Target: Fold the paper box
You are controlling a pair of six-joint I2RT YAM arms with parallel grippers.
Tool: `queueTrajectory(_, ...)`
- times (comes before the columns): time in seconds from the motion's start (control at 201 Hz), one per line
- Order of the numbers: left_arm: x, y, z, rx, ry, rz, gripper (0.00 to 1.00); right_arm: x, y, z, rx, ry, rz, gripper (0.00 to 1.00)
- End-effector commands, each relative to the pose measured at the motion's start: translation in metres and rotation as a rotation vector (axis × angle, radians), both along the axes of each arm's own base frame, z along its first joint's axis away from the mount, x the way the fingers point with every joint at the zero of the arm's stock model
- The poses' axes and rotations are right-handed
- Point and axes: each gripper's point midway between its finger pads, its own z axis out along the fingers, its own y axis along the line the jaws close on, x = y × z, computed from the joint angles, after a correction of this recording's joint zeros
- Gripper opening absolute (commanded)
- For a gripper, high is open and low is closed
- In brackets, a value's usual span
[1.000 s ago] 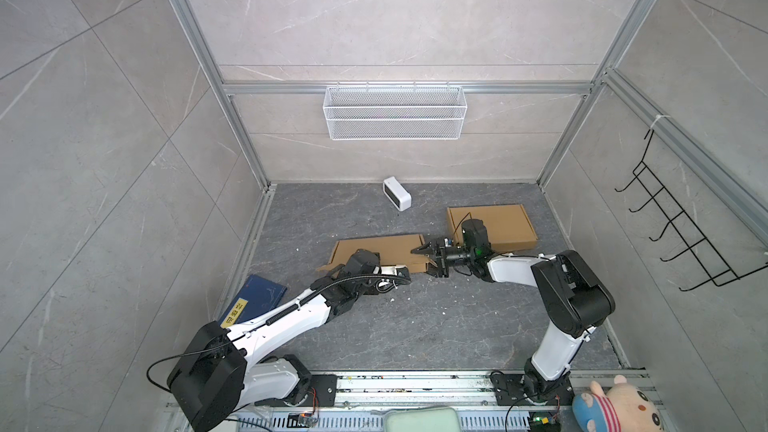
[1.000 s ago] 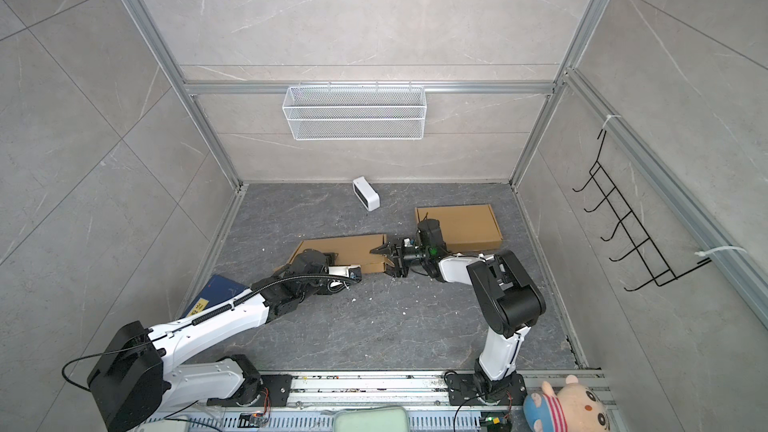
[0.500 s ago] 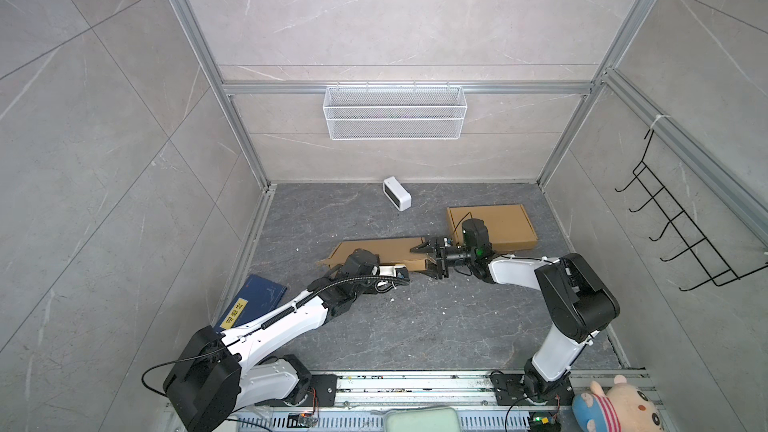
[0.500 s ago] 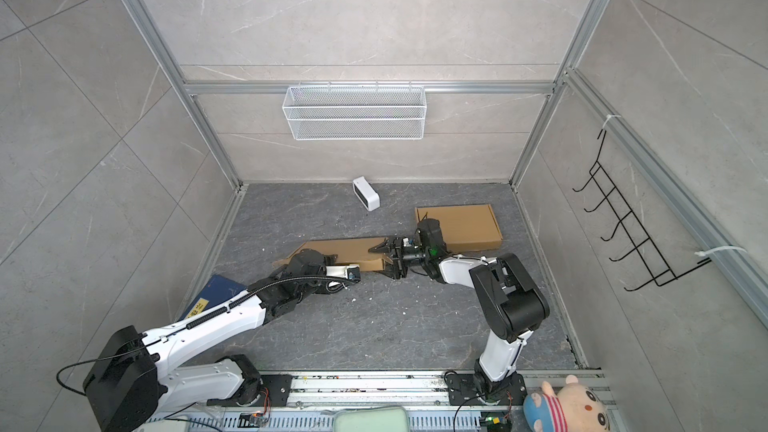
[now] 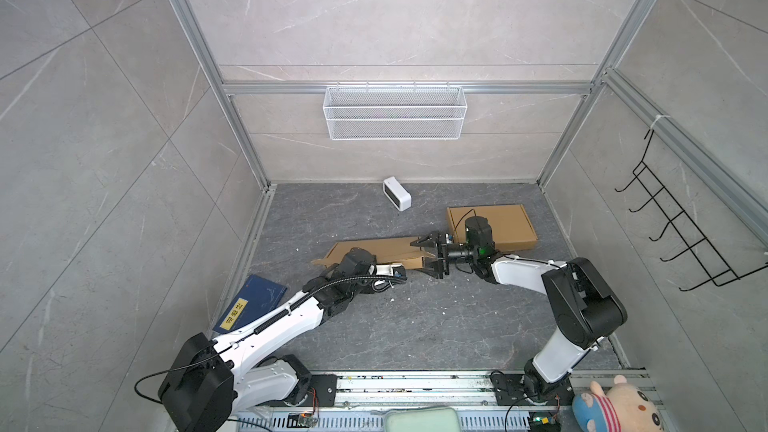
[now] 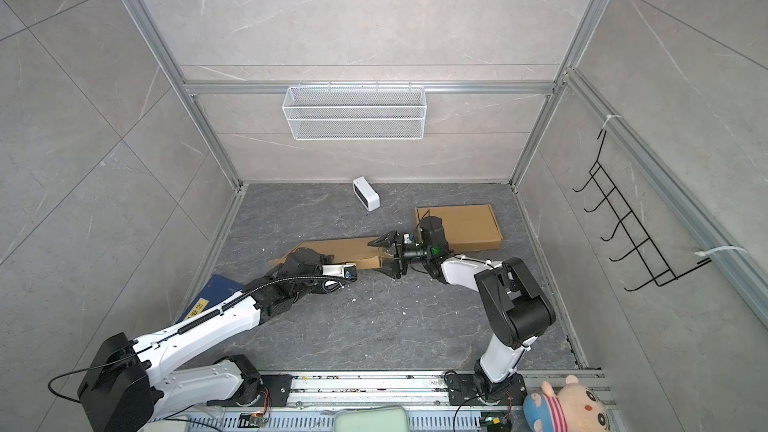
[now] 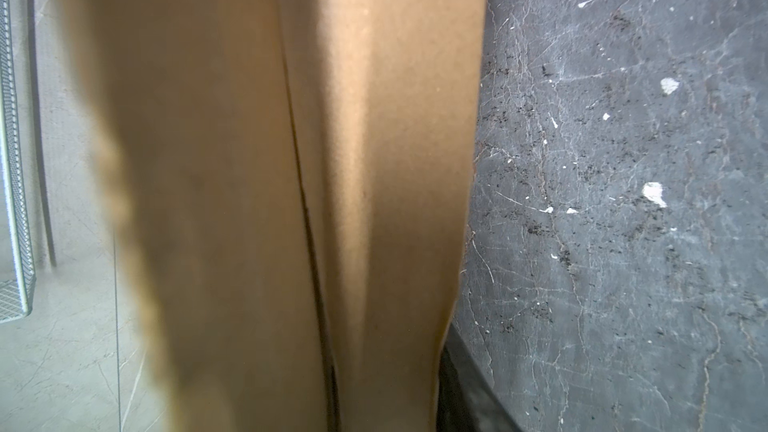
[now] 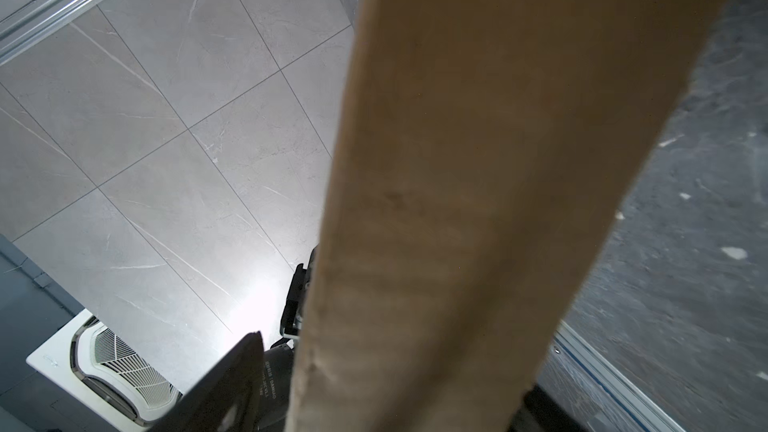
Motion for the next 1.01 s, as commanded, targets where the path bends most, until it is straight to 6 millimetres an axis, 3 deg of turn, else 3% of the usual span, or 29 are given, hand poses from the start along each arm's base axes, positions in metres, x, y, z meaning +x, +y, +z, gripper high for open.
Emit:
queueTrajectory(0.0, 0.007, 0.001, 0.031, -0.062, -0.052, 0.031, 0.22, -0.002, -0.003, 0.014, 0.02, -0.046, -0.002, 0.82)
queueTrajectory(0.209, 0.005, 0.003, 0.028, -0.064, -0.016, 0.041, 0.19, 0.001, -0.01, 0.024, 0.023, -0.077, -0.012, 0.84)
queueTrajectory(0.647, -0.001, 0.005, 0.031, -0.07, 0.041, 0.049, 0.16, 0.003, -0.027, 0.019, -0.003, -0.087, -0.033, 0.85)
queueTrajectory(1.0, -0.028, 0.002, 0.041, -0.133, 0.319, 0.068, 0.16, 0.021, -0.083, 0.045, -0.1, -0.28, -0.106, 0.84)
